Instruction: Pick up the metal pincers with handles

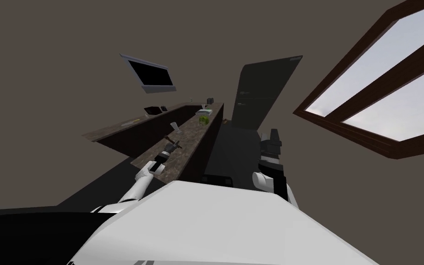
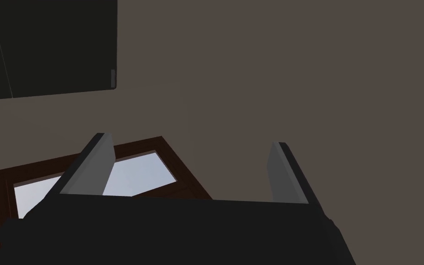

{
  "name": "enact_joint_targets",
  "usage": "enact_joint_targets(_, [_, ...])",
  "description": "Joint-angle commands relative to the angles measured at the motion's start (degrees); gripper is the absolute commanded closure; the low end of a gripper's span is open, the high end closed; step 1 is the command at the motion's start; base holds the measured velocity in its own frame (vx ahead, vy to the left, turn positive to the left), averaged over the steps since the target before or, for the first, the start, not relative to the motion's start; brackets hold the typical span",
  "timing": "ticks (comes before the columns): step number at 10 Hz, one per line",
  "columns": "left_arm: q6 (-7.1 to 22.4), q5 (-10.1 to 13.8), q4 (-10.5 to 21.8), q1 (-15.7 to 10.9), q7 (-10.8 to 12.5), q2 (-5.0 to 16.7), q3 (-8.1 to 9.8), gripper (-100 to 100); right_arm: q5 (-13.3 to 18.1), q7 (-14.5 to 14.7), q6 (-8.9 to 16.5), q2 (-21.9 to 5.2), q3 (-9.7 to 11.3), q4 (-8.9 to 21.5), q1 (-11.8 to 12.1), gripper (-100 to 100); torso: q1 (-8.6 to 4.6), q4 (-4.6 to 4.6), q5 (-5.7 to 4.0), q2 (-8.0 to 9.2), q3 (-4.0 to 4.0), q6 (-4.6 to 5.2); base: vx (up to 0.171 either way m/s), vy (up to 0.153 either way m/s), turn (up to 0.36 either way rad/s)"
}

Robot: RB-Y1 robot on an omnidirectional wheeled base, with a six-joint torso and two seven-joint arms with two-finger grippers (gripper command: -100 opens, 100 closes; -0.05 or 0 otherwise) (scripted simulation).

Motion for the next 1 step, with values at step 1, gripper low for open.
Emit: enact_joint_targets(1, [0.0, 0.0, 0.0, 0.0, 0.0, 0.0, 0.00, 0, 0.0, 0.0, 0.0, 0.0, 0.0, 0.0, 0.0, 0, 0.00, 0.00, 0.00, 0.00, 0.00, 0.00, 0.000, 0.000, 0.000])
